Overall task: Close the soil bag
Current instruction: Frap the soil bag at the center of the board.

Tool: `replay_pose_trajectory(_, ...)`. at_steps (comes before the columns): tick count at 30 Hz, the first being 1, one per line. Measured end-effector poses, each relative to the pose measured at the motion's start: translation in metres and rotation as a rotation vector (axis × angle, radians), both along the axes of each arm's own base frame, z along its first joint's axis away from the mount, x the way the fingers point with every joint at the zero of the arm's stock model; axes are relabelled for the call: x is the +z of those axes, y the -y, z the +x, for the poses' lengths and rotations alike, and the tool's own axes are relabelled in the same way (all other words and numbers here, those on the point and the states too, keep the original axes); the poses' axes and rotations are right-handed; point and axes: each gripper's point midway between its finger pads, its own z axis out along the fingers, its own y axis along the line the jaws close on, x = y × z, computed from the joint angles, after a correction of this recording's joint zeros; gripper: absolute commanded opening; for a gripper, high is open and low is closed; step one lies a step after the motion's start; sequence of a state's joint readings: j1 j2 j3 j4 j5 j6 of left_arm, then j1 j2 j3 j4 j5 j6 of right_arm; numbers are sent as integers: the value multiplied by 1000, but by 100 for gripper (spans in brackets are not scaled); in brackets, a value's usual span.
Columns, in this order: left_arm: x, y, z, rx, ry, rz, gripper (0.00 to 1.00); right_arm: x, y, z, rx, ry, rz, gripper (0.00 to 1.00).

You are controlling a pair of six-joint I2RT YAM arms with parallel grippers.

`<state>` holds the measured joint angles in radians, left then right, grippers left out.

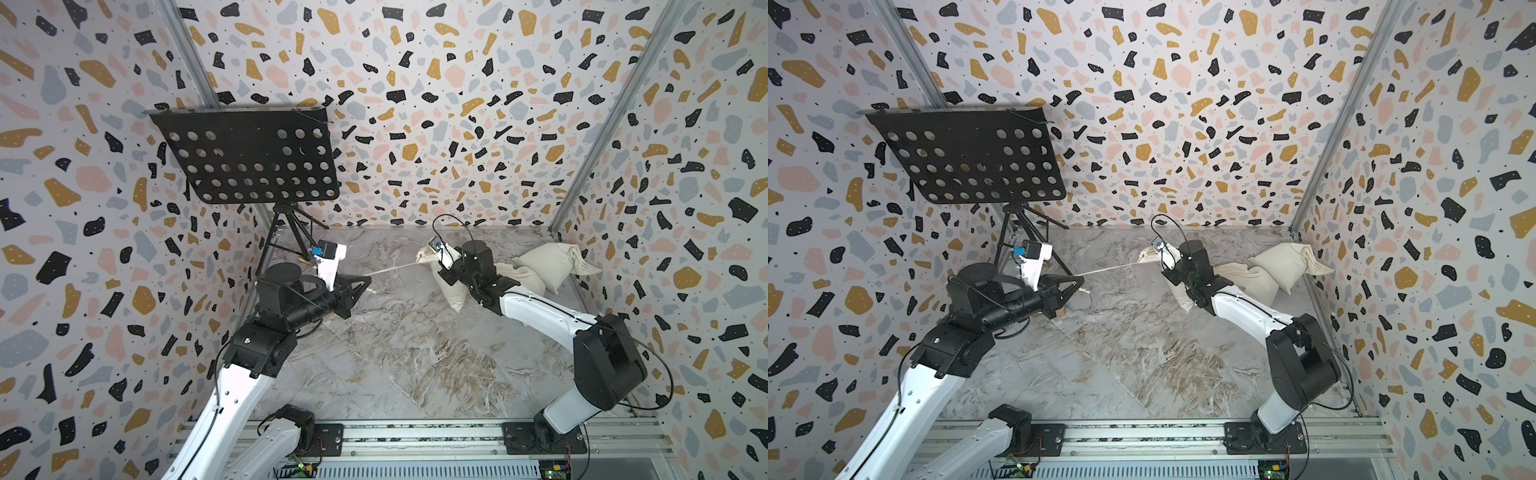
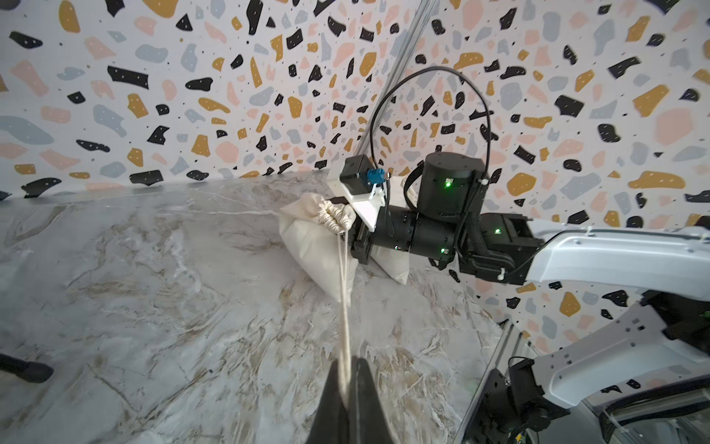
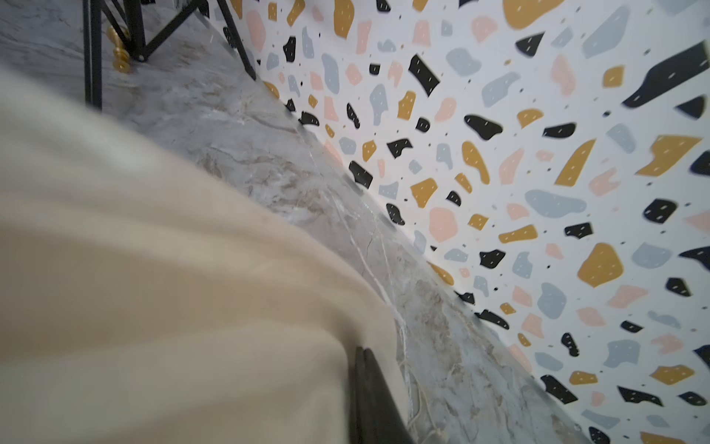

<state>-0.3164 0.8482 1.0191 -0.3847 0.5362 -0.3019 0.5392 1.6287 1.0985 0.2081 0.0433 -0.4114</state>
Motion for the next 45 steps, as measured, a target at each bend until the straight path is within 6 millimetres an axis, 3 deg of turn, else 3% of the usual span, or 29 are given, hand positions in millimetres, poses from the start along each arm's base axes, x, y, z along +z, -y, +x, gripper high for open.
replay_pose_trajectory(3, -32, 3, 11, -6, -66, 54, 0, -49, 6, -5, -7, -114, -39, 30)
replay_pose_trajectory(5, -47, 2, 19, 3, -89, 94, 0, -80, 8, -12, -6, -187, -64, 41)
replay_pose_trajectory(9, -54, 2, 27, 1, -82, 122, 0, -93, -5, -25, 50, -238, -76, 55)
replay_pose_trajectory(13, -49, 4, 29, -11, -54, 113, 0, -75, -27, -47, 158, -264, -9, 60)
replay_pose_trajectory(22, -46, 8, 28, -32, -43, 92, 0, 20, -91, -100, 470, -161, 198, 71)
replay_pose_trajectory(26, -45, 10, 26, -44, -46, 80, 0, 36, -119, -121, 601, -147, 241, 72)
replay_pose_trajectory(29, -43, 10, 24, -46, -45, 72, 0, 40, -138, -129, 669, -152, 254, 68)
replay_pose_trajectory(33, -37, 9, 20, -47, -28, 64, 0, 40, -158, -124, 710, -154, 252, 59)
replay_pose_trajectory(39, -31, 8, 16, -52, -8, 56, 0, 28, -171, -116, 722, -170, 228, 41)
replay_pose_trajectory(45, -24, 10, 9, -81, 8, 36, 0, 12, -175, -104, 693, -180, 187, 0)
